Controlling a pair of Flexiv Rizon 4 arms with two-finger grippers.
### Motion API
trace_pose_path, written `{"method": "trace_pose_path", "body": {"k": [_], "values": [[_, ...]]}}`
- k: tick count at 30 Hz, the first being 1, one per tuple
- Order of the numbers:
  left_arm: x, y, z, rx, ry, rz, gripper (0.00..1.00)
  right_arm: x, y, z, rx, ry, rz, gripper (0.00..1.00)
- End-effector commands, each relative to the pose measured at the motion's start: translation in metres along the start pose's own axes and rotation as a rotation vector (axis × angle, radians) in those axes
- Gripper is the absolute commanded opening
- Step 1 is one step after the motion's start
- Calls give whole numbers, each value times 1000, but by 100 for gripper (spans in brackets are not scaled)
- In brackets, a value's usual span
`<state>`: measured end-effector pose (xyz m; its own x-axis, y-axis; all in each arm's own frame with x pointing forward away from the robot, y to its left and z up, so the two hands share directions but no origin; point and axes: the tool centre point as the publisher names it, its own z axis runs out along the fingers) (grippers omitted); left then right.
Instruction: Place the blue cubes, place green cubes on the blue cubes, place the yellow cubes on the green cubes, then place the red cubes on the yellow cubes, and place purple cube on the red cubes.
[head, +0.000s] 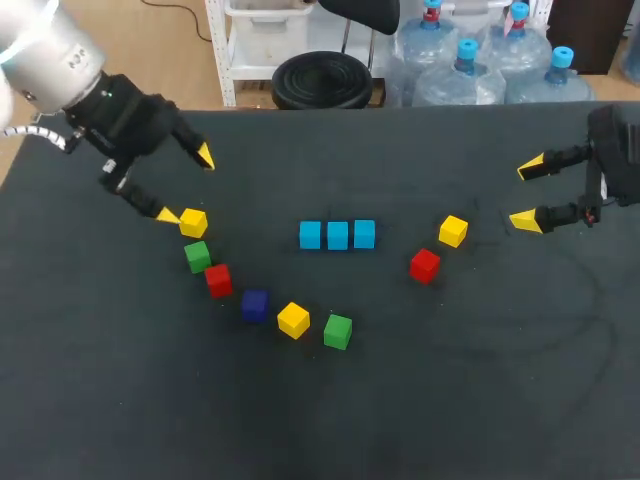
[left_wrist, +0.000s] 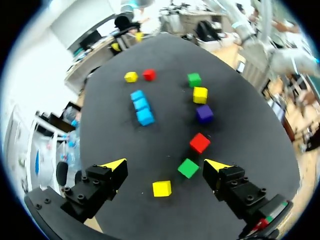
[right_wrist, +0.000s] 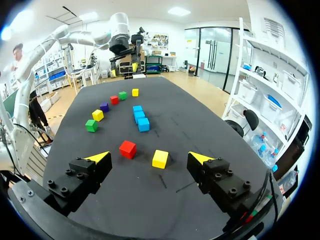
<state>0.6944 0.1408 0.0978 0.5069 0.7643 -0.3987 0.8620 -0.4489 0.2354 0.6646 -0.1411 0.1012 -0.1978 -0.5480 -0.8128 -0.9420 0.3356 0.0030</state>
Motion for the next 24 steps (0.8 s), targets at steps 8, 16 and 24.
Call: {"method": "trace_pose_path", "body": {"k": [8, 16, 24], "values": [[3, -14, 27, 442, 148, 486, 100, 0, 0, 1, 0, -2, -1, 100], [18, -20, 41, 445, 181, 515, 100, 0, 0, 1, 0, -2, -1, 100], [28, -24, 60, 435, 176, 523, 95, 0, 0, 1, 0, -2, -1, 100]]}}
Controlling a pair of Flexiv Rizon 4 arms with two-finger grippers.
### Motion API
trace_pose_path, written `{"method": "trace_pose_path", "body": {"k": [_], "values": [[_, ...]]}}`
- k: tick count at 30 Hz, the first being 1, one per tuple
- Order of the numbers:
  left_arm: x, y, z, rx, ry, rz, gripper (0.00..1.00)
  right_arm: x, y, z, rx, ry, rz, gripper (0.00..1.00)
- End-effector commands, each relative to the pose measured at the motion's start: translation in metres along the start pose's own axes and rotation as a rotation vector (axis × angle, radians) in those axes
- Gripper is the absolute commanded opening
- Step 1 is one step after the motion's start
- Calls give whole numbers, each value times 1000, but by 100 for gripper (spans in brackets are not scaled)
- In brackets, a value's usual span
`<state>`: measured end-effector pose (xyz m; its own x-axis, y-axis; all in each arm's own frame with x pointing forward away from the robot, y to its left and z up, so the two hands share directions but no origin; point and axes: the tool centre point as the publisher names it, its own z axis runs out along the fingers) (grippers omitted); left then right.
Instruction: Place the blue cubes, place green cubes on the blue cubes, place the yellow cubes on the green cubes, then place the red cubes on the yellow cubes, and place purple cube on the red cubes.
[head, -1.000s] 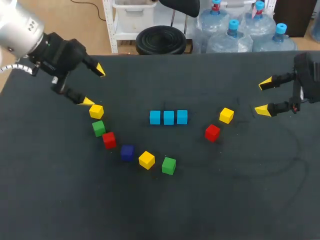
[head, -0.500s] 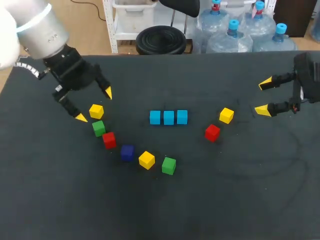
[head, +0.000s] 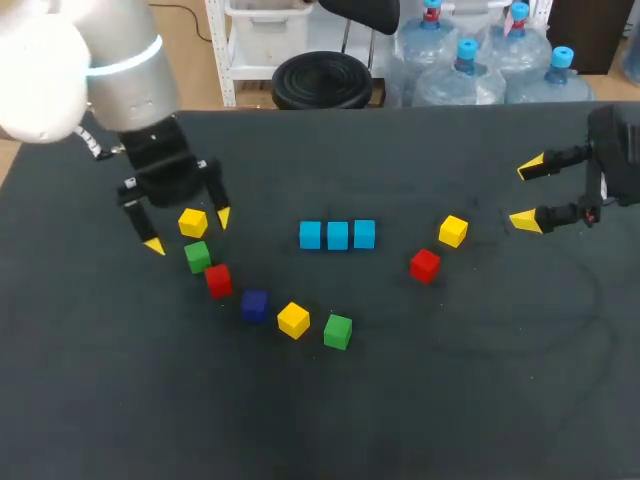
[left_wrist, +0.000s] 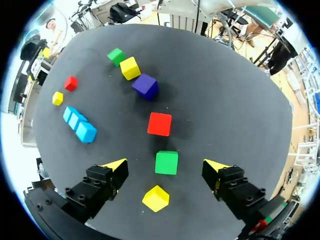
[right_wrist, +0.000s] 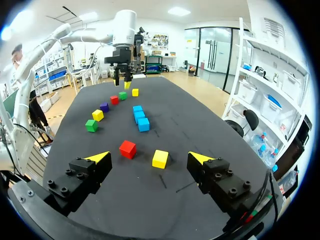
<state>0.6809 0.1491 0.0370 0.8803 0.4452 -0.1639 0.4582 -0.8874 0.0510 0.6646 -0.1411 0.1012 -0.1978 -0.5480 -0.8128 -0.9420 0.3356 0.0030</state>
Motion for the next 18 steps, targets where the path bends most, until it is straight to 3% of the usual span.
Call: {"method": "trace_pose_path", "body": {"k": [1, 7, 10, 18], "values": [[6, 6, 10, 80, -11, -2, 94, 0, 0, 1, 0, -2, -1, 100], [5, 5, 20, 56, -20, -20, 80, 0, 0, 1, 0, -2, -1, 100], [6, 4, 21, 37, -25, -32, 68, 0, 0, 1, 0, -2, -1, 100], [6, -2, 25, 10, -25, -65, 65, 0, 0, 1, 0, -2, -1, 100]]}}
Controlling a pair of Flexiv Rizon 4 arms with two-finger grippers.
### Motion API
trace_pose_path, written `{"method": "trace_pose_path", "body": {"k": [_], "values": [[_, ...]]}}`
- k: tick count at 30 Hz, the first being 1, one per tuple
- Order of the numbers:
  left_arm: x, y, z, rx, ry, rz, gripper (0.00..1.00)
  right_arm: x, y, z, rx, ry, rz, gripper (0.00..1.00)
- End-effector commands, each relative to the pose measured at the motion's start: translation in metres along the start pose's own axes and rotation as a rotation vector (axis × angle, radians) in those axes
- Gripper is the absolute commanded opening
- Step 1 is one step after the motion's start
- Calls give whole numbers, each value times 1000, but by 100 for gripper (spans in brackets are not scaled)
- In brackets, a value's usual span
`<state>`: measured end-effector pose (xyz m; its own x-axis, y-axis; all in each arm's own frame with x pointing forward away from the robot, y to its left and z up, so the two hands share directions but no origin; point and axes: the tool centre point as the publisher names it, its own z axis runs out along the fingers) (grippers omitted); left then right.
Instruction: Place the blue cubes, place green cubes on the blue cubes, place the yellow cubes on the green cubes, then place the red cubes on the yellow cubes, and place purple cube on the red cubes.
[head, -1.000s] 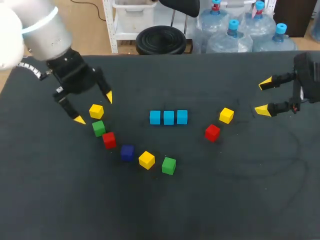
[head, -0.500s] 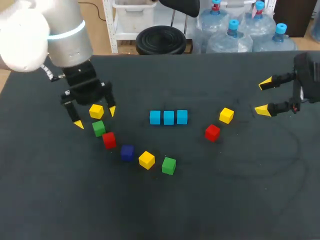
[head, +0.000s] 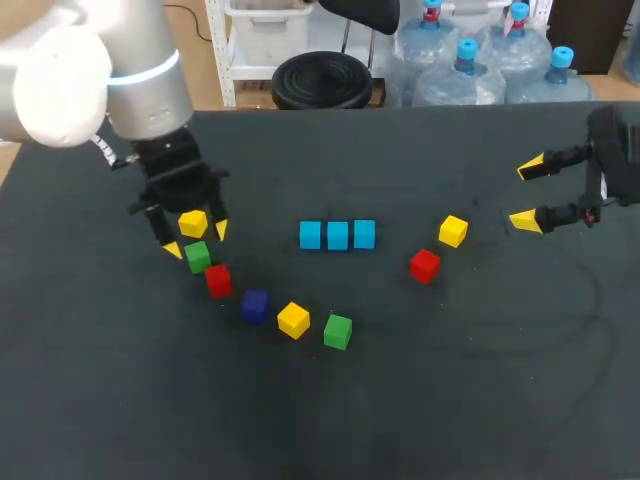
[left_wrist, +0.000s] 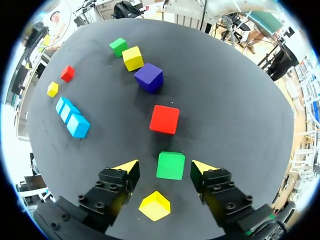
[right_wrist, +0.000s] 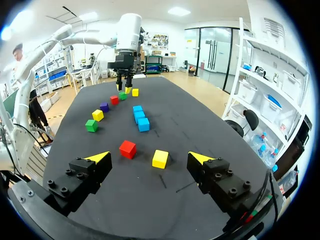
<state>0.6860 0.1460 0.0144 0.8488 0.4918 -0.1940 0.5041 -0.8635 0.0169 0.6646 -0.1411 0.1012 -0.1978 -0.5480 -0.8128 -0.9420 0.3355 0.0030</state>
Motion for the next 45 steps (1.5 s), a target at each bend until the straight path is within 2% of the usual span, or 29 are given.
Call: {"method": "trace_pose_path", "body": {"k": [1, 24, 26, 28, 34, 40, 45], "values": [[0, -6, 4, -17, 2, -14, 66, 0, 0, 1, 0, -2, -1, 100], [8, -7, 16, -48, -8, -39, 60, 0, 0, 1, 0, -2, -1, 100], [8, -7, 16, -49, -8, -36, 57, 0, 0, 1, 0, -2, -1, 100], [10, -7, 17, -49, -7, -34, 49, 0, 0, 1, 0, -2, -1, 100], [11, -8, 18, -46, -8, -32, 42, 0, 0, 1, 0, -2, -1, 100], [11, -8, 18, -50, -13, -40, 21, 0, 0, 1, 0, -2, -1, 100], [9, -7, 17, -56, -18, -53, 18, 0, 0, 1, 0, -2, -1, 100]]}}
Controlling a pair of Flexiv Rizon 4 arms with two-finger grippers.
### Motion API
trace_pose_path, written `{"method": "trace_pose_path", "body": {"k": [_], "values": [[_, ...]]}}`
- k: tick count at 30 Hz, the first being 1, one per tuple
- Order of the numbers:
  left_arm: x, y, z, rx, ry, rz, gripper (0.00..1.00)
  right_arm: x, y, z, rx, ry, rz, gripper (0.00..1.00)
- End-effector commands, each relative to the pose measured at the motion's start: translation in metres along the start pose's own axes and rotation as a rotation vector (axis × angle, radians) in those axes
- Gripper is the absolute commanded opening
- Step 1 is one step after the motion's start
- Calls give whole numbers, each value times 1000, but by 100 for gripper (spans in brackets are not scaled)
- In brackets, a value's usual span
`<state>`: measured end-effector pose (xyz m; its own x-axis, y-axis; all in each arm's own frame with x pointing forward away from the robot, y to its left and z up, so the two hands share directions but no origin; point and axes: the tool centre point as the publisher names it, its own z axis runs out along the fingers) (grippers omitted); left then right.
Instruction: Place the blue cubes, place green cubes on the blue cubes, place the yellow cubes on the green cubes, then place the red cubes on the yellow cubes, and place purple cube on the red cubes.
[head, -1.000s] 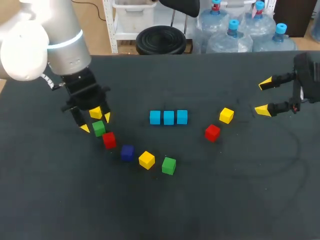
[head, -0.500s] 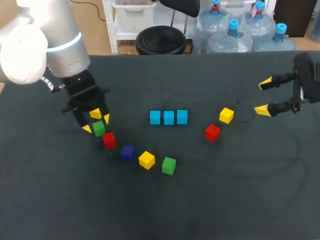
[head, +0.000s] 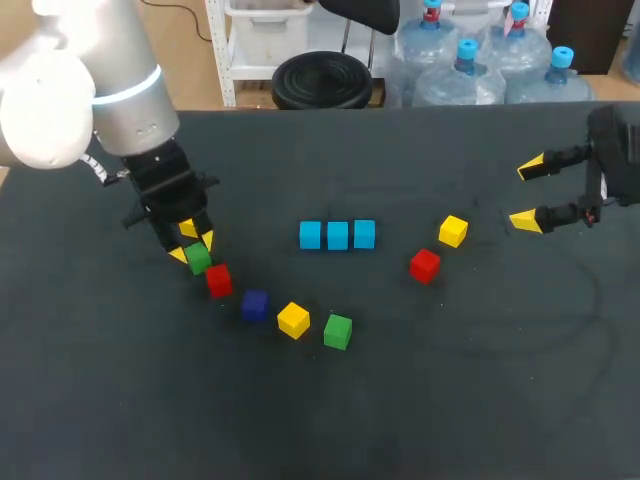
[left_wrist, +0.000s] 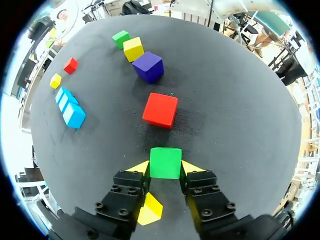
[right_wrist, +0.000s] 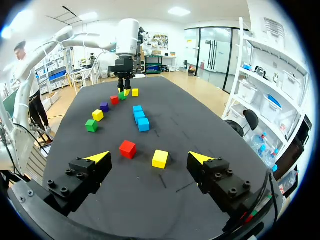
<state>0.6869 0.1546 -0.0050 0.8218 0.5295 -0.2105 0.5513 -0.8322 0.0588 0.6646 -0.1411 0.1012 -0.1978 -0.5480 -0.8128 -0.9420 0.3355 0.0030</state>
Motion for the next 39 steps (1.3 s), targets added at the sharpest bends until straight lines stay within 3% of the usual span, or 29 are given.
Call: {"method": "trace_pose_path", "body": {"k": [1, 3, 4, 9, 19, 29, 39], "values": [[-1, 1, -2, -4, -3, -8, 17, 0, 0, 1, 0, -2, -1, 100], [-3, 2, -5, -13, -7, -25, 2, 0, 0, 1, 0, -2, -1, 100], [-4, 3, -6, -18, -11, -39, 0, 0, 0, 1, 0, -2, -1, 100], [-11, 8, -19, -51, -19, -82, 0, 0, 0, 1, 0, -2, -1, 100], [-16, 24, -59, -168, -32, -325, 0, 0, 0, 1, 0, -2, -1, 100], [-29, 56, -97, -305, -54, -567, 0, 0, 0, 1, 0, -2, -1, 100], [-53, 90, -107, -241, 7, -738, 0, 0, 0, 1, 0, -2, -1, 100]]}}
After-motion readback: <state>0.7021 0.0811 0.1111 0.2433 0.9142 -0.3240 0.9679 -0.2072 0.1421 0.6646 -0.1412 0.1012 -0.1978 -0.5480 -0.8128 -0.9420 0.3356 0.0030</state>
